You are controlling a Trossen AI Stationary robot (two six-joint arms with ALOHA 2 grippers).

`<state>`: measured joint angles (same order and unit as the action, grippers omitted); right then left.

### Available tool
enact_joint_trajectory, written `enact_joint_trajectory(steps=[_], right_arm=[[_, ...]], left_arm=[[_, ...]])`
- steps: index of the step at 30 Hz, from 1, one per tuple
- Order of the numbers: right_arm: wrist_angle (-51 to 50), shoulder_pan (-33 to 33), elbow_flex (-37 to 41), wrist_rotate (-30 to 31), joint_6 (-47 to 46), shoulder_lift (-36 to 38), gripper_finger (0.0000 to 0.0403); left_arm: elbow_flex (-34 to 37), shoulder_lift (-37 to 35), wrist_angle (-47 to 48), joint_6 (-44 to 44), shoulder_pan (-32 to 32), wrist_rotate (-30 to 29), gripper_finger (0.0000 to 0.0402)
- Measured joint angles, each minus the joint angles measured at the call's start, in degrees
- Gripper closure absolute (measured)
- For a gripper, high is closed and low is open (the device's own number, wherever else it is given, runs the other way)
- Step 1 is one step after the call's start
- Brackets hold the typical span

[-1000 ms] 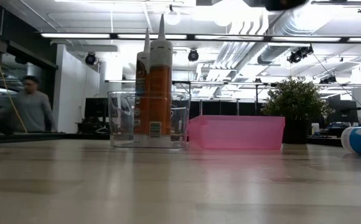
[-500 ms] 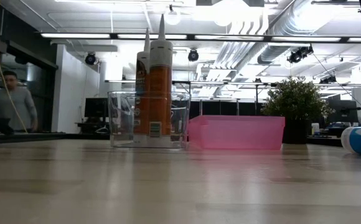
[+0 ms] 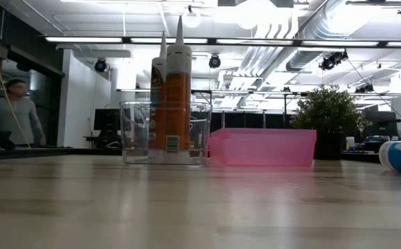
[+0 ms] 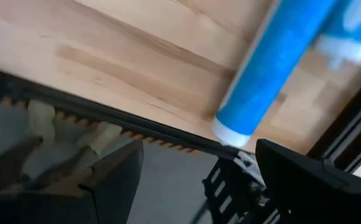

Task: Pick & place silicon tubes, Sealant and Lysol wipes
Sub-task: Put the bottom blue sealant into the red bin

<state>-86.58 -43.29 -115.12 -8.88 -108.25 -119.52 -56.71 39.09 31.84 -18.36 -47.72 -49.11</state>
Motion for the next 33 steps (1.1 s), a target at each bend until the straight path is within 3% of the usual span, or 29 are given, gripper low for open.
enact_joint_trajectory(steps=[7,20,25,33], right_arm=[[5.86,-7.32,6.36,-0.94,-16.09,0.17,0.0096],[23.99,-6.97,31.91,-1.02,-18.30,10.85,0.0096],[38.83,-6.13,42.02,-1.75,-18.62,14.40,0.0096],[39.40,-5.77,47.78,-3.61,-19.11,15.88,0.0096]], left_arm=[[0.00,0.02,-0.51,0.05,0.00,0.63,0.0143],[0.00,0.13,-0.42,-1.41,0.02,2.06,0.0143],[0.00,0.13,-0.40,-1.44,0.02,2.25,0.0143],[0.00,0.13,-0.40,-1.45,0.07,2.06,0.0143]])
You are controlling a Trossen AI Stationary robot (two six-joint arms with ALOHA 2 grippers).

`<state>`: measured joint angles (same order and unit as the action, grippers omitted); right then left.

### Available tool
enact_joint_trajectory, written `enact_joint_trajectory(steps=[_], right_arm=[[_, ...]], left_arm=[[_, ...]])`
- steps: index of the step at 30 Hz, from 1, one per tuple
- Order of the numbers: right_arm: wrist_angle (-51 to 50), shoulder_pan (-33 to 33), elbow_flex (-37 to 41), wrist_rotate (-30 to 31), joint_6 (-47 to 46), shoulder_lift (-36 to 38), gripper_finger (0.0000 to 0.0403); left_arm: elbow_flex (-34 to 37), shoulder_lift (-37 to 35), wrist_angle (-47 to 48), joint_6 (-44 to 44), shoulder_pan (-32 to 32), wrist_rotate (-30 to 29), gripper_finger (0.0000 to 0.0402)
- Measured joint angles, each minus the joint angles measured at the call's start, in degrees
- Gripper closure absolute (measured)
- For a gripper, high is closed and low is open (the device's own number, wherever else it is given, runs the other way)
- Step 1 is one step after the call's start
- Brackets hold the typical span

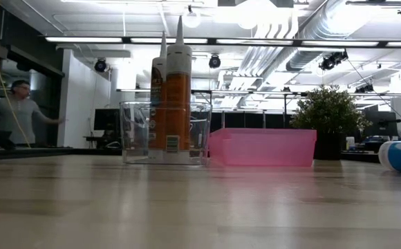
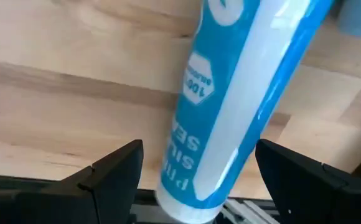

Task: Pick & place silicon tubes, Sealant and Lysol wipes
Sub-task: Put the bottom blue sealant into the red bin

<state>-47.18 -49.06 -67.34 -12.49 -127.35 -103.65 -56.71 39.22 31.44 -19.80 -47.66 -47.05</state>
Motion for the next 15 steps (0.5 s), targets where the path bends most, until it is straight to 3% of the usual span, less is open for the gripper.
enact_joint_trajectory(steps=[10,15], right_arm=[[9.16,0.90,6.64,-0.94,-0.15,-0.14,0.0100],[15.96,1.66,10.40,-1.37,-0.08,0.27,0.0138]], left_arm=[[0.00,0.00,0.00,-0.01,0.02,-0.57,0.0143],[0.00,0.00,0.01,-0.22,0.02,-0.63,0.0143]])
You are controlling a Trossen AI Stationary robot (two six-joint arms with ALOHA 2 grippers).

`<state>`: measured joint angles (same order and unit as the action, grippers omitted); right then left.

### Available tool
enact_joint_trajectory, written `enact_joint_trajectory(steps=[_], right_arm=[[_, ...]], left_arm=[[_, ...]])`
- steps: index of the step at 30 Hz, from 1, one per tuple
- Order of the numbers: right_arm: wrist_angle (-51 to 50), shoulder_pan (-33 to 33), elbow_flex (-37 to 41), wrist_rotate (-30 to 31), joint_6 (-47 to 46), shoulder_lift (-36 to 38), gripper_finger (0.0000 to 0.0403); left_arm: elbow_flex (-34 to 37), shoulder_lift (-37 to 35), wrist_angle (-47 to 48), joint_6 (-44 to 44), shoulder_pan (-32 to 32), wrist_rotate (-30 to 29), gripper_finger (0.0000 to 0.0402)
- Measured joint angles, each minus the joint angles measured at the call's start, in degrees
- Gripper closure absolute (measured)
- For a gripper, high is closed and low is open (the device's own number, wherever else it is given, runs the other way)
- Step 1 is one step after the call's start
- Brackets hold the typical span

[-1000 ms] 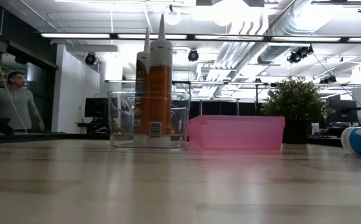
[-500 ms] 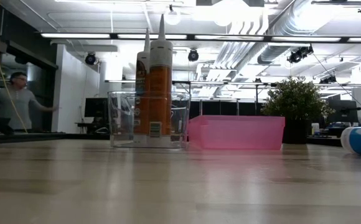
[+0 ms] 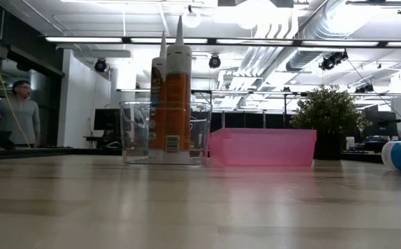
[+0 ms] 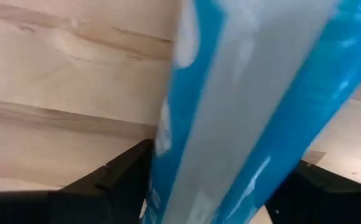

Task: Pick & place silicon tubes, Sealant and Lysol wipes
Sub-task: Put the bottom blue sealant into the red bin

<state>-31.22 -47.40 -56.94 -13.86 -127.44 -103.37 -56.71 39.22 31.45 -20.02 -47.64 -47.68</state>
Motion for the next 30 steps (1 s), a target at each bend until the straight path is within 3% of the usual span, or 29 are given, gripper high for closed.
enact_joint_trajectory(steps=[5,17,24,30], right_arm=[[2.40,0.20,1.45,-0.51,0.90,0.02,0.0191],[2.90,0.15,1.64,-1.40,8.10,1.84,0.0192],[3.21,0.64,1.58,7.89,10.12,9.13,0.0192],[4.47,4.21,1.50,17.05,17.35,16.08,0.0192]], left_arm=[[0.00,0.00,-0.01,-0.43,0.00,0.02,0.0143],[0.00,0.00,0.00,-1.28,-0.01,-0.72,0.0143],[0.00,0.00,-0.03,-1.30,0.00,-0.83,0.0143],[0.00,0.02,-0.03,-1.36,0.00,-0.92,0.0143]])
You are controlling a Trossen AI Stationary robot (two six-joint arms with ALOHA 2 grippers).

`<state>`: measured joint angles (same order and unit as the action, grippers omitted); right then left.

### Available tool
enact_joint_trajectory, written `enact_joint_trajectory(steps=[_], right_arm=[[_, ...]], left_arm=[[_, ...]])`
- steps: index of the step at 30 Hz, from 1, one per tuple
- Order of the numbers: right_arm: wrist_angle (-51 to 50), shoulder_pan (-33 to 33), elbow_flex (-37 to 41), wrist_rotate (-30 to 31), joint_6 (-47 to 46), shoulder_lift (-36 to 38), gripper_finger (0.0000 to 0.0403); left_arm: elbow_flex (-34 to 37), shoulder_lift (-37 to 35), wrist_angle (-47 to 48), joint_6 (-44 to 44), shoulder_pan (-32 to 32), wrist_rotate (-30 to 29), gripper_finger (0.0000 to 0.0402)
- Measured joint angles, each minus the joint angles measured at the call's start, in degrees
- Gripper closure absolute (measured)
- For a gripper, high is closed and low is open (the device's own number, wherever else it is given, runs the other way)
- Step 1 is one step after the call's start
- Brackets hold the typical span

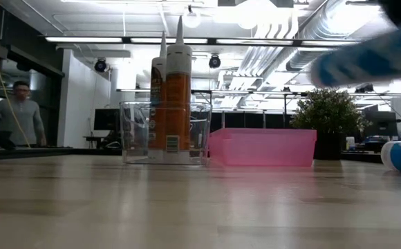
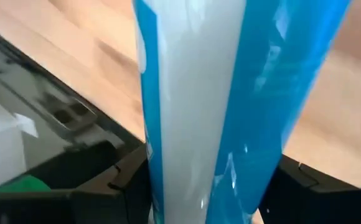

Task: Pick & place silicon tubes, Sealant and Lysol wipes
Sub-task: Put the bottom blue sealant into the red bin

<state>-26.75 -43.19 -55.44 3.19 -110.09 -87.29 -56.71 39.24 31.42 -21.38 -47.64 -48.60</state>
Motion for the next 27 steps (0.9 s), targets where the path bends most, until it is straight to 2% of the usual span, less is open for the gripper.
enact_joint_trajectory(steps=[7,10,17,21,27], right_arm=[[4.80,7.04,0.00,9.52,16.98,4.03,0.0192],[9.33,10.34,0.00,11.48,23.88,4.16,0.0192],[17.16,15.65,0.00,6.60,34.37,4.07,0.0192],[17.13,16.25,0.00,5.18,36.24,4.07,0.0192],[16.90,16.20,0.00,4.97,37.07,4.07,0.0192]], left_arm=[[0.00,0.39,-0.72,-2.43,0.00,0.05,0.0143],[0.00,1.54,-1.97,-2.51,0.00,-0.23,0.0143],[0.02,4.49,-5.69,-3.29,0.00,-0.63,0.0143],[0.02,6.64,-9.47,-1.39,0.00,-0.63,0.0143],[0.02,10.21,-11.52,-1.19,0.02,-4.77,0.0143]])
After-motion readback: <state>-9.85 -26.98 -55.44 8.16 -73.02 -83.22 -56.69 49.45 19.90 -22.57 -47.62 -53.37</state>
